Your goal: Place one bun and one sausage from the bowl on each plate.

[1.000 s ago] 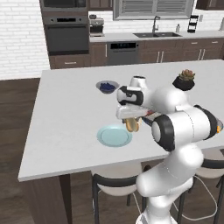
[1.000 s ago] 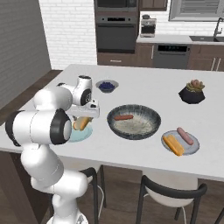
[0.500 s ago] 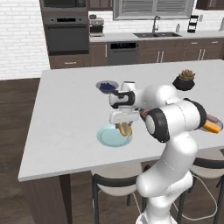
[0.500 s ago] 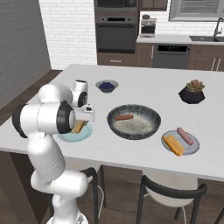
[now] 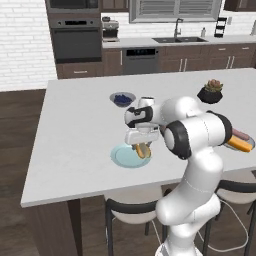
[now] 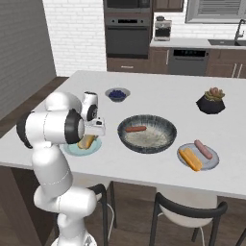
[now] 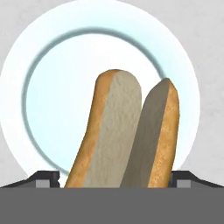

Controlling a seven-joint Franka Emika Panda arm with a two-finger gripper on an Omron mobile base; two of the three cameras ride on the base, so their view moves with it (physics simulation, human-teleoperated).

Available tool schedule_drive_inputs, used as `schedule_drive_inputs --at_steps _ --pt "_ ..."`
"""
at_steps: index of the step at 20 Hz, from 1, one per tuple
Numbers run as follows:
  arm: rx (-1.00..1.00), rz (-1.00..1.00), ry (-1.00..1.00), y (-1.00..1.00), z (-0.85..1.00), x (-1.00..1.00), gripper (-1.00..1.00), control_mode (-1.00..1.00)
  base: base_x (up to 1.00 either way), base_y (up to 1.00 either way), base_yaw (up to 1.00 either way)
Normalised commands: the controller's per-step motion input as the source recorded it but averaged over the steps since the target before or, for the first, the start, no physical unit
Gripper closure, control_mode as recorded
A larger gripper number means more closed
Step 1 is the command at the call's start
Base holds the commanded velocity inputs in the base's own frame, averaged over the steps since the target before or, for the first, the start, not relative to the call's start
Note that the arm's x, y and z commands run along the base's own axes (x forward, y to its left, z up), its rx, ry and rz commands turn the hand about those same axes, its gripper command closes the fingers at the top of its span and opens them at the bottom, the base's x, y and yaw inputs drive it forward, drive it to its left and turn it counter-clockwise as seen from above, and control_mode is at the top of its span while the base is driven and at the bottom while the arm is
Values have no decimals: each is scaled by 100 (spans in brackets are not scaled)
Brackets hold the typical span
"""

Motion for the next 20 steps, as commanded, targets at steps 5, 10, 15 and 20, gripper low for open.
schedule_drive_inputs --at_steps 5,10,15,20 --pt "0 0 0 0 -14 18 -100 -100 0 0 0" --pt "0 0 0 0 0 0 -100 -100 0 0 0" --pt "0 0 0 0 0 -2 -100 -100 0 0 0" --pt "0 -1 0 0 15 0 -100 -100 0 0 0"
